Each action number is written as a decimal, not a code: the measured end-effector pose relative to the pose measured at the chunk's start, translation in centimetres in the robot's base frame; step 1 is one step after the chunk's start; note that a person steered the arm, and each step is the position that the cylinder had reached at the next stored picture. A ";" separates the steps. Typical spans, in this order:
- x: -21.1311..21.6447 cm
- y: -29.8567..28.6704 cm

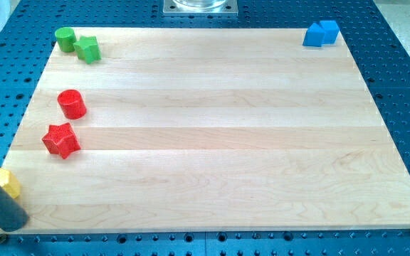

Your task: Place the red star on the top of the hexagon

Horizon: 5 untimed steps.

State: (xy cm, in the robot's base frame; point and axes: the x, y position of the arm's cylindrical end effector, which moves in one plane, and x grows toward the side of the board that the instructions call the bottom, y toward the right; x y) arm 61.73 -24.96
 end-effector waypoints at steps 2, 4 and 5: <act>-1.6 0.0; -4.4 6.8; -8.5 11.7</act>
State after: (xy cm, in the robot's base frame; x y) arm 53.22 -13.29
